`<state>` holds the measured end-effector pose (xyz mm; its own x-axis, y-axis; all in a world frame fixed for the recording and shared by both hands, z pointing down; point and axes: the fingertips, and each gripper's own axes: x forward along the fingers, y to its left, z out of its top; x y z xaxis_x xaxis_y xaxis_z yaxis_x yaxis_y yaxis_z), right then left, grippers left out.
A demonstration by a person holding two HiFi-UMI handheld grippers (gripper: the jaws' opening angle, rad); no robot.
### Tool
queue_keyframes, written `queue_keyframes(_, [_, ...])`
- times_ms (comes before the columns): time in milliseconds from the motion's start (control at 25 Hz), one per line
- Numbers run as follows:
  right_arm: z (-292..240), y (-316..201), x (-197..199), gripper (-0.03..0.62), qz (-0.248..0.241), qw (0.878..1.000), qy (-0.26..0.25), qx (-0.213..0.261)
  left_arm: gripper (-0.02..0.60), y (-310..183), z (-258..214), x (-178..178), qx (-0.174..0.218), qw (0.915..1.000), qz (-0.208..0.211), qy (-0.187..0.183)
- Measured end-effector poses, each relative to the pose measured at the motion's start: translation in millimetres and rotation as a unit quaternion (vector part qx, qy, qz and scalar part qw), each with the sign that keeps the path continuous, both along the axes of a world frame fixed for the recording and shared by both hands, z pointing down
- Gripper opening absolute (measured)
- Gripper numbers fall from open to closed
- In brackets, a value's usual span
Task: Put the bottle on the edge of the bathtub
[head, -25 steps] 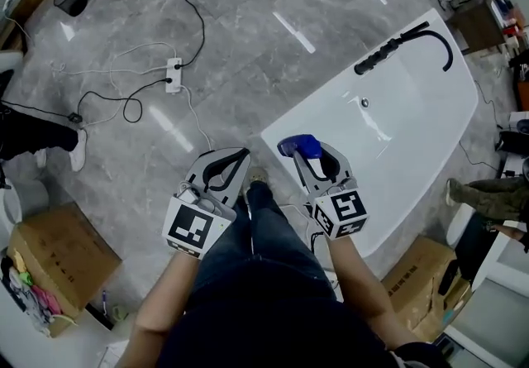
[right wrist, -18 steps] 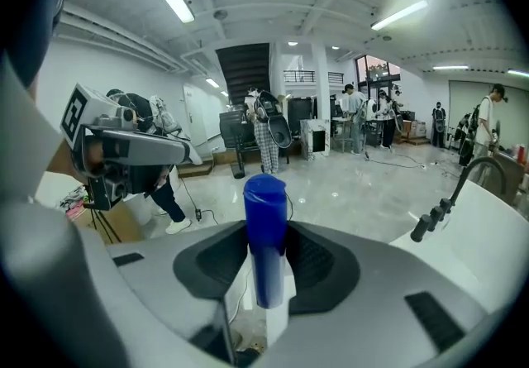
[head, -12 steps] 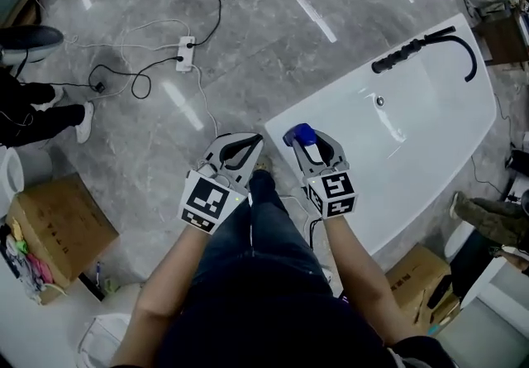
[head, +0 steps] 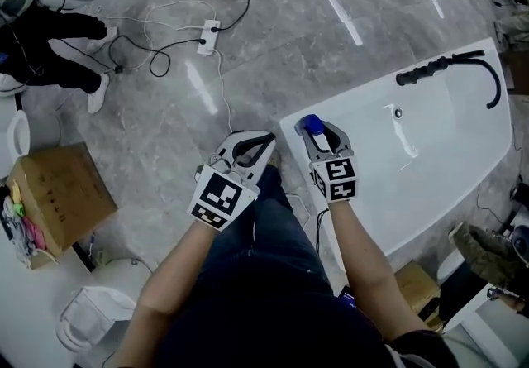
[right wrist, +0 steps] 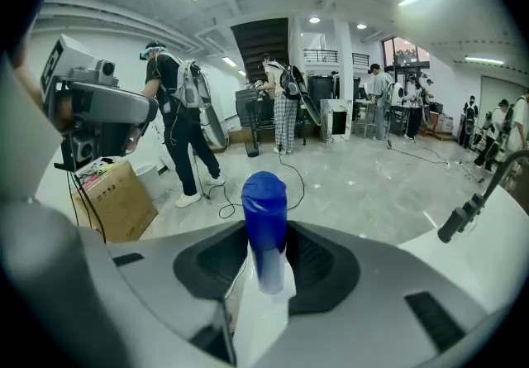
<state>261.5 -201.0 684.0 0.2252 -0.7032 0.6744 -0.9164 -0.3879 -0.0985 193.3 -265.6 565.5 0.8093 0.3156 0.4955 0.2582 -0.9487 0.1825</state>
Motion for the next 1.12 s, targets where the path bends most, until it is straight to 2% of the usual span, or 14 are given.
queue_keyframes(240, [19, -6, 5, 0.16, -0.009, 1.0, 0.003, -0.007, 0.022, -3, 7, -4, -0.001, 0.9998, -0.017, -0.009])
queue_keyframes(560, [39, -3, 1, 0.16, -0.02, 0.999, 0.007, -0.026, 0.023, -1, 12, -8, 0.0, 0.9996, -0.019, -0.018])
queue_keyframes(1040, [30, 2, -7, 0.164, -0.044, 0.998, 0.031, -0.027, 0.023, 7, 6, -9, 0.007, 0.9997, -0.018, -0.016])
queue_keyframes(1120, [25, 3, -6, 0.184, -0.046, 0.998, 0.037, -0.026, 0.023, 7, 3, -7, 0.007, 0.9998, -0.016, -0.012])
